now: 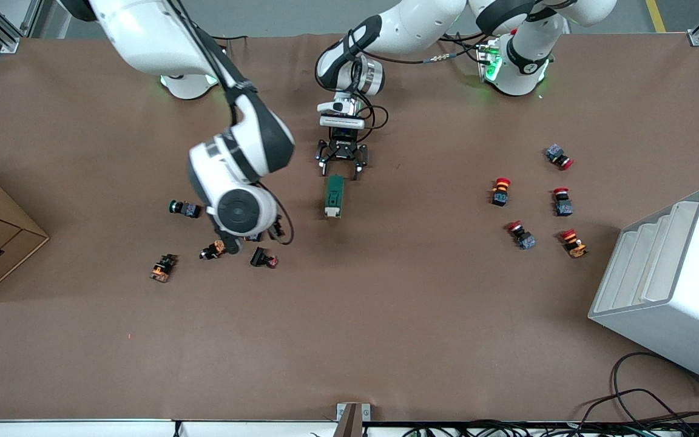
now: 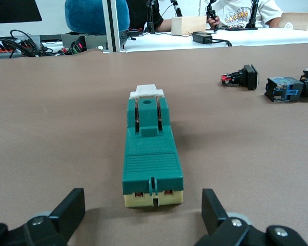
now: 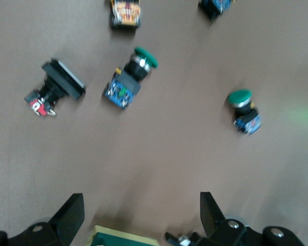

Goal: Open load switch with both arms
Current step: 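Reach the right gripper to the white switch handle while the left gripper holds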

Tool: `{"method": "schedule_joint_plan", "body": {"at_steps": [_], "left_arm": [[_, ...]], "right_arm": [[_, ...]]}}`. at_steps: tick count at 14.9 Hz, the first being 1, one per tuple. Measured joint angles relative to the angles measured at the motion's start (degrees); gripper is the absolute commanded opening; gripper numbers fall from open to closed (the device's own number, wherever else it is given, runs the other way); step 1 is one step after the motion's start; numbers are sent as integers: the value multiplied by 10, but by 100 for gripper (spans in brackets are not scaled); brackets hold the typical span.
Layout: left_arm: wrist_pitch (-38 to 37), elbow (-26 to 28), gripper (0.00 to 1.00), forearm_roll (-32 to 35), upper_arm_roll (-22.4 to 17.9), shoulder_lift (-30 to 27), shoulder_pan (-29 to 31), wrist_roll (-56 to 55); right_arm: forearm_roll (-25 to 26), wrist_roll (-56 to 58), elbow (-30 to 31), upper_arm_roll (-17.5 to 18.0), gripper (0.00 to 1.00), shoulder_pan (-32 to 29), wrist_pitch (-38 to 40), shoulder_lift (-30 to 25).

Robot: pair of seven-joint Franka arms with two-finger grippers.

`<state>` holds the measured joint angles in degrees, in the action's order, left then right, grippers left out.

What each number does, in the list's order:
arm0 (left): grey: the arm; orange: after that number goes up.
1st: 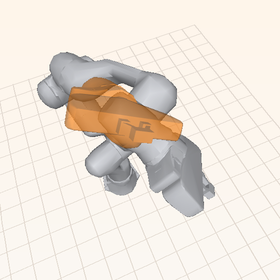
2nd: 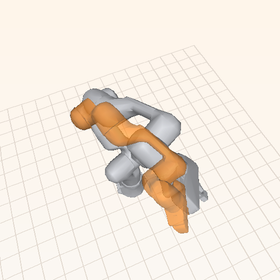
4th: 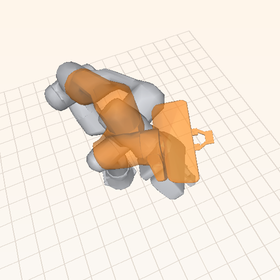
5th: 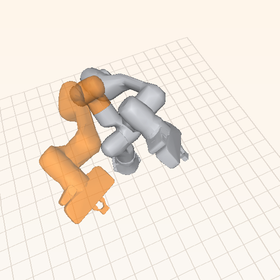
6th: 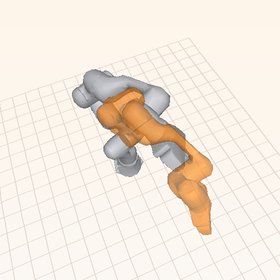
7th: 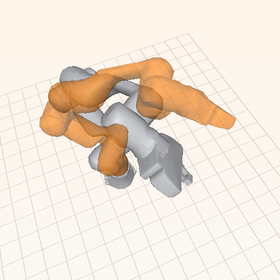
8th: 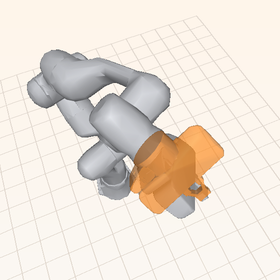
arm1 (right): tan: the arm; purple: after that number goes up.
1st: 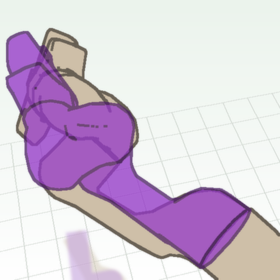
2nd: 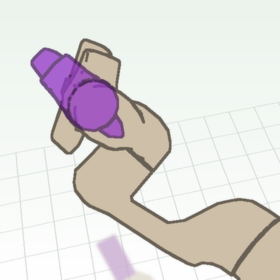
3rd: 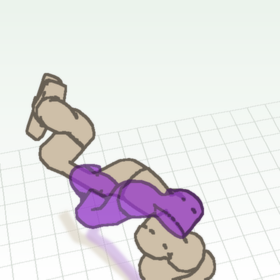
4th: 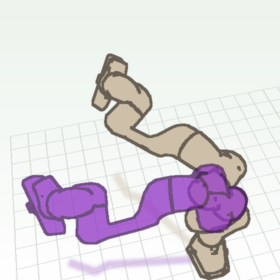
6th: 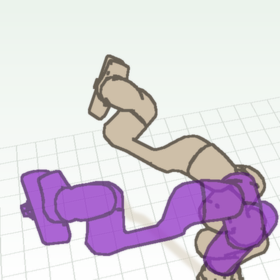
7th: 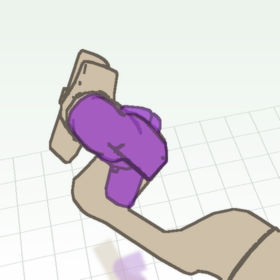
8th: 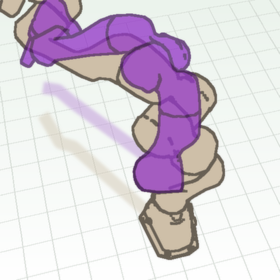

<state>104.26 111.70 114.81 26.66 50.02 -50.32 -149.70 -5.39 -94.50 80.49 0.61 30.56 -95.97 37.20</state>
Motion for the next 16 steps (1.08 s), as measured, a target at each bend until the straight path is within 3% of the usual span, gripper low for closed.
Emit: {"method": "schedule_joint_plan", "body": {"at_steps": [4, 11, 16], "left_arm": [[0, 0, 100, 0, 0, 0, 0, 0], [0, 0, 100, 0, 0, 0, 0, 0], [0, 0, 100, 0, 0, 0, 0, -6]], "right_arm": [[-7, -72, -21, 0, 100, 21, -36, 50], [-72, -117, -24, 0, 100, 32, -90, 82], [-80, -155, -26, 0, 100, 71, -141, 114]]}}
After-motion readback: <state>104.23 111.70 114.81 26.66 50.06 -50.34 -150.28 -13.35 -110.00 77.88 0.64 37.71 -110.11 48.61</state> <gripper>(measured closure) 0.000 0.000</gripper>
